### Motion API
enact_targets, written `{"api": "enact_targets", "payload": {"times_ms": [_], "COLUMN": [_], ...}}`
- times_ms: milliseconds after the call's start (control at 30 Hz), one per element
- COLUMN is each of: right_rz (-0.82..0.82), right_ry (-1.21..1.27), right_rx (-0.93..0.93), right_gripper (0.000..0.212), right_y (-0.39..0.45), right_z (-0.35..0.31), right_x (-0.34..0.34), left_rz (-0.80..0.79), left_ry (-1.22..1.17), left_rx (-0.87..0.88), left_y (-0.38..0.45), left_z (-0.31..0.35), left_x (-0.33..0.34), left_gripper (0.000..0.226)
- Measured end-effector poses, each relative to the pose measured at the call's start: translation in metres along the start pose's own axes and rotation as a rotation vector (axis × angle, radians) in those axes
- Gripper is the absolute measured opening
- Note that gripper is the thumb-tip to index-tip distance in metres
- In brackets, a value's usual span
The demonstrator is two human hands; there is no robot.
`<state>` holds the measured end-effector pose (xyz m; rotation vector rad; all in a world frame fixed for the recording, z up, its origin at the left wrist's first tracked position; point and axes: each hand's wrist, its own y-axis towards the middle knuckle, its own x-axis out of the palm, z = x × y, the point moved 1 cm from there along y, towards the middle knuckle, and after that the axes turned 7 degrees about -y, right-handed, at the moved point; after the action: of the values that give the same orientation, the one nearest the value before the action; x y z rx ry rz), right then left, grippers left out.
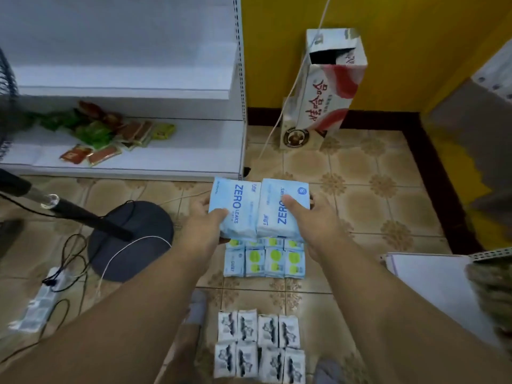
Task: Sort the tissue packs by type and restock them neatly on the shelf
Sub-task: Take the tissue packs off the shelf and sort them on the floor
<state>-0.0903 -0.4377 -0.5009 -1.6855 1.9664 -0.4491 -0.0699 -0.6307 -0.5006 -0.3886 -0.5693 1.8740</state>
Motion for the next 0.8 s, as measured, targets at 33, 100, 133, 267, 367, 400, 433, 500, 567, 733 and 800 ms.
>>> {"api": "enact_targets", "payload": {"times_ms": [33,100,133,267,367,400,433,500,567,733,800], "right_rz": [-0.015,-0.053,-0.060,0.086,0.149,0.144,0.148,0.139,0.155,0.211,0.242], "right_ry": [-0.002,-0.024,-0.031,-0.028,-0.104,-0.151,-0.190,-0.243,-0.246,-0.256,-0.313], "right_rx": [-0.006,0.028,0.070,0.169,0.211,0.214,0.219,0.212,0.205,0.162,0.130], "right_gripper": [0.028,0.024,0.028,0.044,0.034,0.032,0.029,0.024,0.021,0.020,0.032], "right_y": [0.019,0.062,0.082,0.169,0.215,0.230,0.244,0.272,0.302,0.375,0.398], "right_z": [0.014,0.044,0.061,0.154,0.238,0.266,0.291,0.334,0.369,0.411,0.419], "right_x": [0.018,0.054,0.071,0.128,0.158,0.163,0.165,0.168,0.171,0.185,0.190], "left_rz": [0.010,0.019,0.022,0.031,0.083,0.107,0.123,0.138,0.130,0.188,0.172], "left_ry": [0.013,0.065,0.087,0.170,0.178,0.168,0.158,0.179,0.271,0.483,0.527], "left_rx": [-0.014,-0.020,-0.024,-0.097,-0.169,-0.199,-0.224,-0.238,-0.199,-0.106,-0.065], "left_y": [0.027,0.084,0.109,0.214,0.278,0.295,0.309,0.336,0.361,0.418,0.439], "left_z": [-0.013,-0.043,-0.059,-0.146,-0.228,-0.256,-0.281,-0.326,-0.362,-0.409,-0.420], "left_x": [-0.007,-0.020,-0.027,-0.045,-0.056,-0.057,-0.056,-0.052,-0.048,-0.036,-0.033], "left_gripper": [0.030,0.029,0.028,0.018,0.014,0.015,0.017,0.019,0.021,0.029,0.034]}}
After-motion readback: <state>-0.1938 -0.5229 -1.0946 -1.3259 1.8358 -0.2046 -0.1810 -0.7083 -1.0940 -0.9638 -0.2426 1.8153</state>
